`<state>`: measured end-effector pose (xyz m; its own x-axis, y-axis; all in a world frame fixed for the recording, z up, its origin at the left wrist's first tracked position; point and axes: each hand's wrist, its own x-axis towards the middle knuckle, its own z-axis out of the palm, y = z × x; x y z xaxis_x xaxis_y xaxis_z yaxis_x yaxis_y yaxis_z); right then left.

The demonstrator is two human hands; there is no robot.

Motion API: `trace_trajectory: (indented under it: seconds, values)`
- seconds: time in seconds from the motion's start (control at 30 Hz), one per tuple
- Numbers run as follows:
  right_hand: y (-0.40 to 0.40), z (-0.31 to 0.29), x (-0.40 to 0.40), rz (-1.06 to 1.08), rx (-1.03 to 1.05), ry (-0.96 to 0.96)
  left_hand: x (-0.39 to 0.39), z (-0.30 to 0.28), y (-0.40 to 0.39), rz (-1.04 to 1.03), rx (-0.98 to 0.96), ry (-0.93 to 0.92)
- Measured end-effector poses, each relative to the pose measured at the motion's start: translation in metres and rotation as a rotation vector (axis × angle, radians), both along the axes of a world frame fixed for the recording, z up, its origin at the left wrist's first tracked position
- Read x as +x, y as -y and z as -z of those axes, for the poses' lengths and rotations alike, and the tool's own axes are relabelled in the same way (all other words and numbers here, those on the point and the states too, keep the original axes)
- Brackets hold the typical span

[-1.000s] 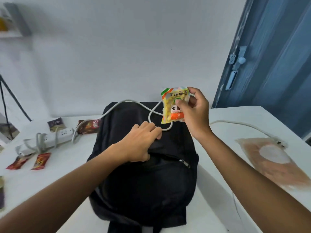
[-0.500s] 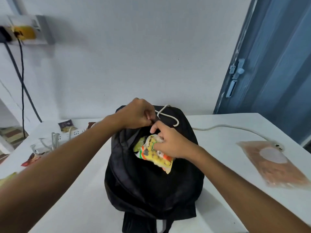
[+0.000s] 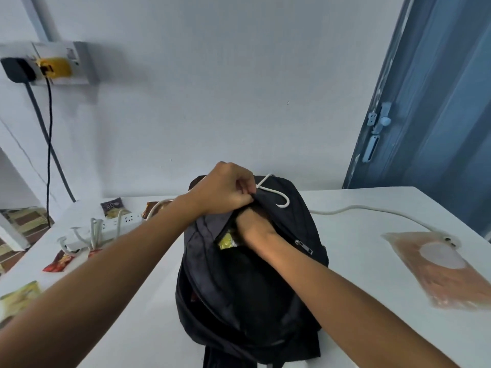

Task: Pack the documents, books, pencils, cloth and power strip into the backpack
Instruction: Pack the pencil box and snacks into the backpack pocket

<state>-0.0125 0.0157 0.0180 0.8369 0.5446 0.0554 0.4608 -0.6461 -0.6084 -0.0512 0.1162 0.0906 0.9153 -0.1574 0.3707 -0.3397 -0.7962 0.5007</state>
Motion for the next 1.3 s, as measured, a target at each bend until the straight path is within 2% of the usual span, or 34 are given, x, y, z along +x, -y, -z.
trace_trajectory:
  seconds: [0.1, 0.17, 0.23, 0.3, 0.43, 0.53, 0.63, 0.73, 0.8, 0.83, 0.9, 0.97, 1.0, 1.1, 1.2, 1.3]
  values:
    - [0.007, 0.013, -0.019, -0.065, -0.300, 0.467, 0.002, 0.006, -0.003, -0.016, -0.032, -0.010]
    - [0.014, 0.031, -0.031, -0.096, -0.420, 0.595, 0.006, 0.010, -0.002, -0.017, -0.056, -0.021]
    - [0.015, 0.039, -0.029, -0.142, -0.418, 0.570, 0.009, 0.012, 0.000, -0.020, -0.064, -0.029]
    - [0.016, 0.037, -0.017, -0.144, -0.435, 0.454, 0.011, 0.014, 0.006, -0.020, -0.054, -0.032]
    - [0.019, 0.030, -0.009, -0.196, -0.441, 0.324, 0.013, 0.021, 0.018, 0.001, 0.037, -0.025]
    - [0.037, 0.026, -0.023, -0.295, -0.339, 0.478, 0.020, 0.030, 0.018, 0.030, 0.066, -0.065]
    - [0.071, 0.021, -0.036, -0.453, 0.043, 0.676, 0.033, 0.039, 0.023, 0.063, 0.093, -0.122]
    - [0.124, 0.016, -0.023, -0.293, 0.319, 0.858, 0.048, 0.051, 0.035, 0.092, 0.196, -0.192]
    - [0.166, 0.013, 0.000, -0.039, 0.295, 0.897, 0.060, 0.060, 0.044, 0.094, 0.249, -0.273]
    - [0.190, 0.016, 0.015, 0.116, 0.202, 0.846, 0.066, 0.065, 0.049, 0.091, 0.273, -0.312]
    - [0.242, 0.028, 0.044, 0.428, -0.164, 0.574, 0.075, 0.073, 0.056, 0.081, 0.325, -0.358]
    - [0.289, 0.046, 0.059, 0.635, -0.513, 0.264, 0.080, 0.077, 0.059, 0.061, 0.353, -0.385]
    - [0.309, 0.051, 0.061, 0.700, -0.590, 0.148, 0.082, 0.078, 0.060, 0.054, 0.356, -0.398]
    - [0.353, 0.065, 0.065, 0.807, -0.575, -0.105, 0.085, 0.078, 0.062, 0.055, 0.358, -0.419]
    - [0.372, 0.072, 0.067, 0.824, -0.513, -0.298, 0.085, 0.078, 0.061, 0.068, 0.348, -0.426]
    - [0.376, 0.079, 0.070, 0.819, -0.505, -0.299, 0.084, 0.079, 0.060, 0.080, 0.342, -0.430]
